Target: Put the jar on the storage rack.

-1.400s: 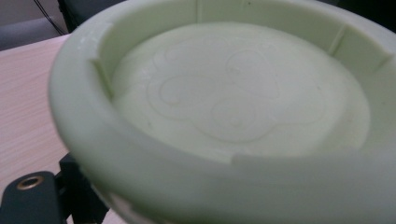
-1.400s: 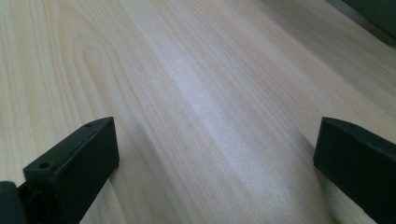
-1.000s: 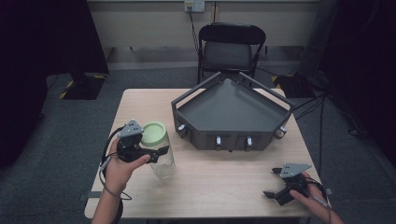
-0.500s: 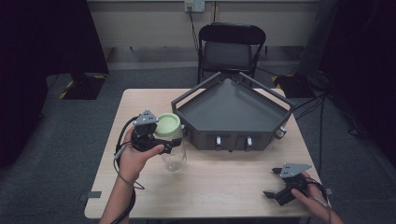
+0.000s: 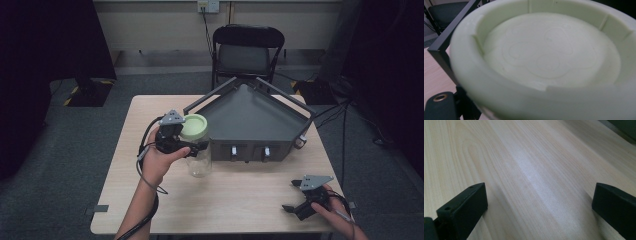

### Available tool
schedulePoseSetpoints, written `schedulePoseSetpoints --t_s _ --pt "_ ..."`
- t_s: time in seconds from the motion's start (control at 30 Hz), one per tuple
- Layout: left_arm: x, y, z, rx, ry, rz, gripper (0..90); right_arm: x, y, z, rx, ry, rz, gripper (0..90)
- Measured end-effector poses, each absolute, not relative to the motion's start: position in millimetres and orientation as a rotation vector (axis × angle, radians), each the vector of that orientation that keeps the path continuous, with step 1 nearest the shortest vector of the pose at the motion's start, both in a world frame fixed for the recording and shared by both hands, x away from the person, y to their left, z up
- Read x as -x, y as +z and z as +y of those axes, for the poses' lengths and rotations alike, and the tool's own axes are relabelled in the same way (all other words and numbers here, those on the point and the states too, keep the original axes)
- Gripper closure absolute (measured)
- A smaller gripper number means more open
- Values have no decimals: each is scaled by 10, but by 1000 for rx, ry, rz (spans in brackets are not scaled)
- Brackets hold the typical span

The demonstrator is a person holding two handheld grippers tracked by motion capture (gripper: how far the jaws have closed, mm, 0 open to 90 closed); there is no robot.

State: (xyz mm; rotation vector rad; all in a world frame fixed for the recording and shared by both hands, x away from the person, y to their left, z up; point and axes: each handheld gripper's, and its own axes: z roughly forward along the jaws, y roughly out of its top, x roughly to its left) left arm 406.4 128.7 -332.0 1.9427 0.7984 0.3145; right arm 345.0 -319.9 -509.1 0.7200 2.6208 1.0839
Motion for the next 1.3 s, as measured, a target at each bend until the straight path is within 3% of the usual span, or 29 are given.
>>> schedulePoseSetpoints --t_s 0.7,1.3 --pt "-4214 -3049 891 -1968 253 726 106 -3450 -5092 -3199 -720 1085 2619 0" --pt "-4313 -2584 612 -1991 215 653 106 -3450 -5091 -3199 -720 1085 2619 0"
